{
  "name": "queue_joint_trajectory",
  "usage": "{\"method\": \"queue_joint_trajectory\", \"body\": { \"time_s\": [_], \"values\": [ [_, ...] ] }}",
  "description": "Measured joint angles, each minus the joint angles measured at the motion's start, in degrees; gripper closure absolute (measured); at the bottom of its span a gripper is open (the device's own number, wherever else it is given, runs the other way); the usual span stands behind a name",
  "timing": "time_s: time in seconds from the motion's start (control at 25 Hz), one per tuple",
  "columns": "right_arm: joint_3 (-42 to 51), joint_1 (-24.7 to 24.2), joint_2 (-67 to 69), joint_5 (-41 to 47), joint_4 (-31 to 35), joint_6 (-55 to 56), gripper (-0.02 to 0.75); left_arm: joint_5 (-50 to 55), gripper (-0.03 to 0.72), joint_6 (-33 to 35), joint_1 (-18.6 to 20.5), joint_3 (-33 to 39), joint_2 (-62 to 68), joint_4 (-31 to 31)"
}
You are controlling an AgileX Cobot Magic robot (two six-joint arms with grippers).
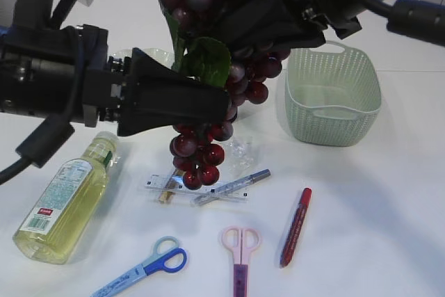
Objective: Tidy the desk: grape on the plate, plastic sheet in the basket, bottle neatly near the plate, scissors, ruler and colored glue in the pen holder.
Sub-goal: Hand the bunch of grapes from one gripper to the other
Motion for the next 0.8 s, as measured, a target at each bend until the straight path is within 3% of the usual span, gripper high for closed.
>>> {"method": "queue_joint_trajectory", "body": {
  "time_s": [0.44,0.8],
  "values": [
    [0.00,0.00,0.00,-0.66,2.26,-1.29,0.586,-0.62,0.087,2.59,-1.40,-5.60,6.02,-2.67],
    [-0.09,0.00,0.00,-0.67,4.52,-1.86,0.589,-3.87,0.095,6.73,-1.63,-5.85,7.82,-5.92]
  ]
}}
